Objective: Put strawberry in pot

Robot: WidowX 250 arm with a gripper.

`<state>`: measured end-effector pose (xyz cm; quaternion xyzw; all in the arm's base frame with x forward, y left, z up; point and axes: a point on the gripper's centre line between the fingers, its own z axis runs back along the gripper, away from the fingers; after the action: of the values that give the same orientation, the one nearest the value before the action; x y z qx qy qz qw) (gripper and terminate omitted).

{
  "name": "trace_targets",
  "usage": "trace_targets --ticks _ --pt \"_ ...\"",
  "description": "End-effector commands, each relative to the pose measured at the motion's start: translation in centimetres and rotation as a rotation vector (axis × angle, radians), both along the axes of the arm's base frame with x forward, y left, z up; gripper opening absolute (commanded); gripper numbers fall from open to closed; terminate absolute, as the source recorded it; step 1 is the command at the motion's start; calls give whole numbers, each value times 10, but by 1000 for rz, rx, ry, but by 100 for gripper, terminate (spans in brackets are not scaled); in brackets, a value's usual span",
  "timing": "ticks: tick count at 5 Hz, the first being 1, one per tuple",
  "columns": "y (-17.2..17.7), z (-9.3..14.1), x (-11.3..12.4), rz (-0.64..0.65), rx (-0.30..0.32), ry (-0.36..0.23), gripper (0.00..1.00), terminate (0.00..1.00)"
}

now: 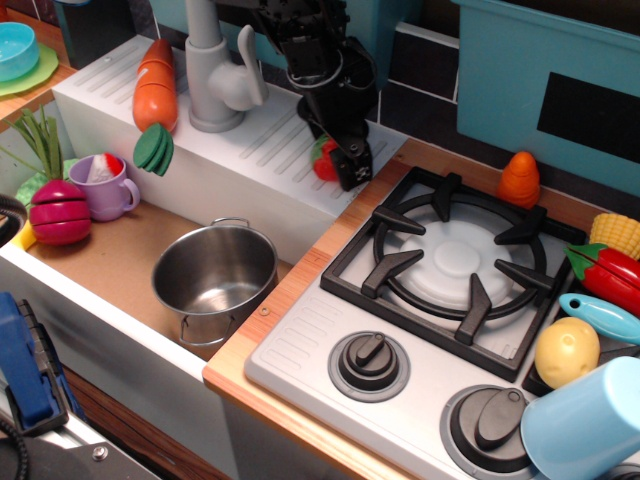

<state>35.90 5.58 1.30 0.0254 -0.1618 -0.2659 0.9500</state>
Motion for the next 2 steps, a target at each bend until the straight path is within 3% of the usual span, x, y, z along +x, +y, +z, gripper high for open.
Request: trace_targets --ticks 1,2 --pt "10 36 -19 83 109 -47 0 0" --pt "25 36 -48 126 125 -14 0 0"
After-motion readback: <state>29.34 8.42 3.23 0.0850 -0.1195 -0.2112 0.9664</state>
